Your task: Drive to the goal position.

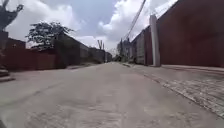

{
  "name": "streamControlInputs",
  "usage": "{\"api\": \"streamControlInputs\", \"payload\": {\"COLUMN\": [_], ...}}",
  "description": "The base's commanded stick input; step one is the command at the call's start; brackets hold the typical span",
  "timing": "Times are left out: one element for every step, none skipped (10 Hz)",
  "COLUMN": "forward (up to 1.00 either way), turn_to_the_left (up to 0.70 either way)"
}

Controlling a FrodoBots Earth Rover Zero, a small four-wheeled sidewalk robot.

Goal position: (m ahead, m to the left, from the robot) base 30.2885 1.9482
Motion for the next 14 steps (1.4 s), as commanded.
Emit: {"api": "streamControlInputs", "payload": {"forward": [1.0,1.0,1.0,1.0,1.0,1.0,1.0,1.0,1.0,1.0,1.0,1.0,1.0,1.0], "turn_to_the_left": [-0.29,-0.4,-0.4,-0.4,-0.4,-0.39,-0.25,-0.01,0.0,0.0,0.0,0.0,0.0,0.0]}}
